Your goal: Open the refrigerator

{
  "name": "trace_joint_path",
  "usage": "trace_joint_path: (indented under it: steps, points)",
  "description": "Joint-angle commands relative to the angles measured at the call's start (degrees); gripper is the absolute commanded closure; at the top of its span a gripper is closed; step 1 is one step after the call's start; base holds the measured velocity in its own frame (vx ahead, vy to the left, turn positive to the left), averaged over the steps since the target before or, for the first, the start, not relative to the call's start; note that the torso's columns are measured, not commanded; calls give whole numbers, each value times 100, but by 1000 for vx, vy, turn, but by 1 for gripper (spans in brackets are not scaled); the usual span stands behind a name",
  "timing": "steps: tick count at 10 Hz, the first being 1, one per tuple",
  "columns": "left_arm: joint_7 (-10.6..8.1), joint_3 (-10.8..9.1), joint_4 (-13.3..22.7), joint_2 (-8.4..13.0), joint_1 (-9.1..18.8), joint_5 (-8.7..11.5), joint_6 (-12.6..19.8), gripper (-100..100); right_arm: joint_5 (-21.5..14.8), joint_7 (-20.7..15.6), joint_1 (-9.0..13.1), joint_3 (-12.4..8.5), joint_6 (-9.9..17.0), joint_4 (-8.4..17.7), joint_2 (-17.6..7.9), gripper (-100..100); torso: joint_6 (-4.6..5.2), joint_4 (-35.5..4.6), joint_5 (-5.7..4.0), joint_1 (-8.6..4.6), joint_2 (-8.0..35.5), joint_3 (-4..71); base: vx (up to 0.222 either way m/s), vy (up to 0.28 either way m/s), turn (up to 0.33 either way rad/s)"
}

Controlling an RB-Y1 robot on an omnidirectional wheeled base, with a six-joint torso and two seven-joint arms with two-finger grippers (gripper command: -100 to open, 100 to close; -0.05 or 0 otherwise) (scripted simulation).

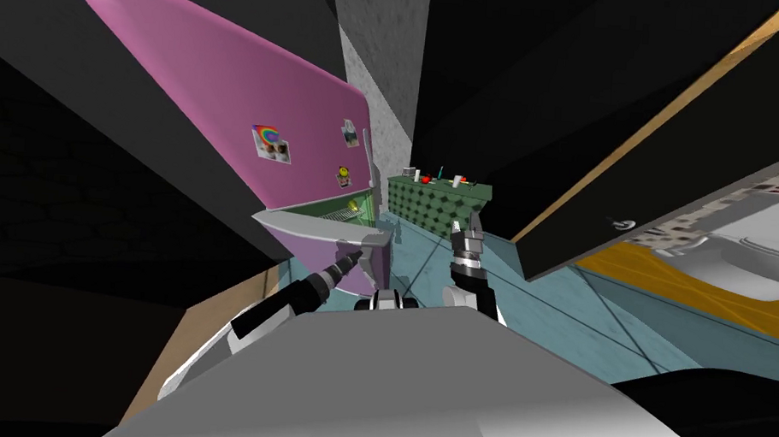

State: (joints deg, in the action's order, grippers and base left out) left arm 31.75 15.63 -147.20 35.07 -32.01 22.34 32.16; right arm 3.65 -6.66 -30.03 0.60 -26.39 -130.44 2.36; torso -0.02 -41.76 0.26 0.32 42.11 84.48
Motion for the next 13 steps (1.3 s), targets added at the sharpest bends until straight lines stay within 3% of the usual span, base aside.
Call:
trace_joint_path:
  steps: [1, 2, 10, 11, 12, 13]
  points:
    - [-126, -178, -77, 98, 315, 230, 315, -100, 0, 0, -1, 0, 0, 0, 1, 0, -11, -6, -10, -23, 9, -5, -110, 35, 8]
    - [-126, -178, -77, 98, 315, 230, 315, -100, 0, 0, -2, 1, 0, 0, 2, 0, -7, -28, -26, -54, -6, 13, -19, -25, 23]
    - [-621, -981, -263, 401, 1388, 1068, 1399, -100, 0, 0, -3, 1, -1, -1, 2, 0, 2, -53, -26, -32, 17, 9, -26, -27, 12]
    - [-567, -911, -221, 380, 1312, 1007, 1280, -100, 0, 0, -3, 1, -1, -1, 2, 0, 2, -52, -26, -31, 15, 11, -18, -6, 1]
    - [-581, -923, -225, 384, 1324, 1019, 1310, 0, 0, 0, -3, 1, -1, -1, 2, 0, 2, -50, -25, -30, 10, 13, 0, 0, 0]
    - [-579, -921, -225, 383, 1322, 1017, 1307, 0, 0, 0, -3, 1, -1, -1, 2, 0, 2, -50, -25, -29, 9, 14, 0, 0, 0]
